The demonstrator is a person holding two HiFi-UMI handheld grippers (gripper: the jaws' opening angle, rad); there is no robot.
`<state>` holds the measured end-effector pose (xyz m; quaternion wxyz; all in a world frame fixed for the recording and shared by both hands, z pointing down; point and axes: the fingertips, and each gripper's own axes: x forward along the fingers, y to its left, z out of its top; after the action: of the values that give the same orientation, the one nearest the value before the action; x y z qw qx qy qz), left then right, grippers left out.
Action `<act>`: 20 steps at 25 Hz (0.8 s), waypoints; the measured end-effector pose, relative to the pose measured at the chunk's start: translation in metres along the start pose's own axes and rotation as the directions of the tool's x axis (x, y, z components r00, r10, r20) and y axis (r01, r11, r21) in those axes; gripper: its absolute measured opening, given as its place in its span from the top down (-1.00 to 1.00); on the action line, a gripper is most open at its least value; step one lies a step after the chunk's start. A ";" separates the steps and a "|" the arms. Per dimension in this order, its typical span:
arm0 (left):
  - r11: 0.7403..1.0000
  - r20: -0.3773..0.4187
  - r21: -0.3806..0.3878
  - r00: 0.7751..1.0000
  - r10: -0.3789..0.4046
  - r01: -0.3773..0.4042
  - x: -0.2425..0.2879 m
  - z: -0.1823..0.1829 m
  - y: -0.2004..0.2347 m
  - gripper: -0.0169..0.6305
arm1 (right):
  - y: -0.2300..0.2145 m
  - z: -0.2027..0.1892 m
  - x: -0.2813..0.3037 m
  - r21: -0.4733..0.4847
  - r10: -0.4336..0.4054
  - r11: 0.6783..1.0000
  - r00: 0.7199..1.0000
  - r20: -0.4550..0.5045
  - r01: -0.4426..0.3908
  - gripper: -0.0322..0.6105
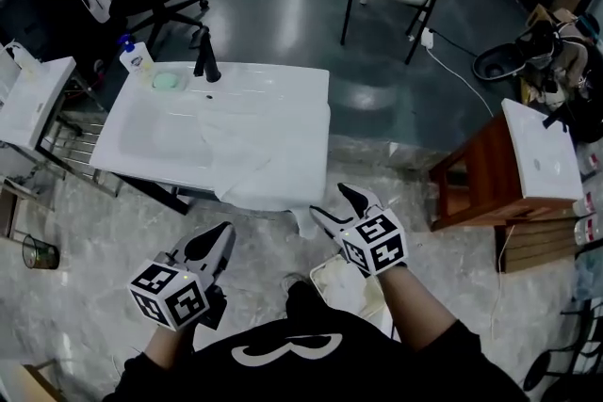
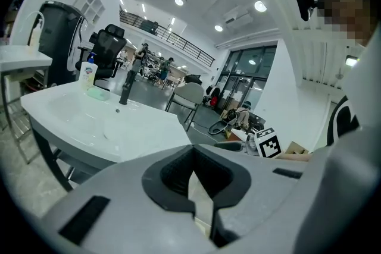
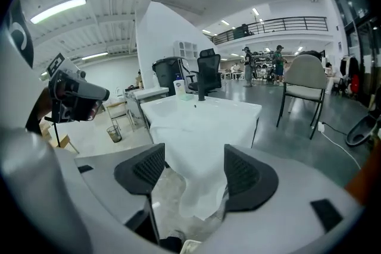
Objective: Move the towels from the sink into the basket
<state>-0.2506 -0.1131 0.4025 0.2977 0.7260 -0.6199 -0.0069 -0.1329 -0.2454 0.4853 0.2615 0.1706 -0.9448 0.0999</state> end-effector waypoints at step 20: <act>0.986 0.053 -0.050 0.985 0.162 -0.159 0.041 0.021 0.038 0.93 | -0.033 -0.006 0.107 -0.215 0.155 0.956 0.967 -0.204 -0.198 0.00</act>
<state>-0.2831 -0.1607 0.4171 0.2961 0.6662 -0.6842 -0.0176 -0.2036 -0.3030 0.5501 0.3564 0.0432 -0.9330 0.0262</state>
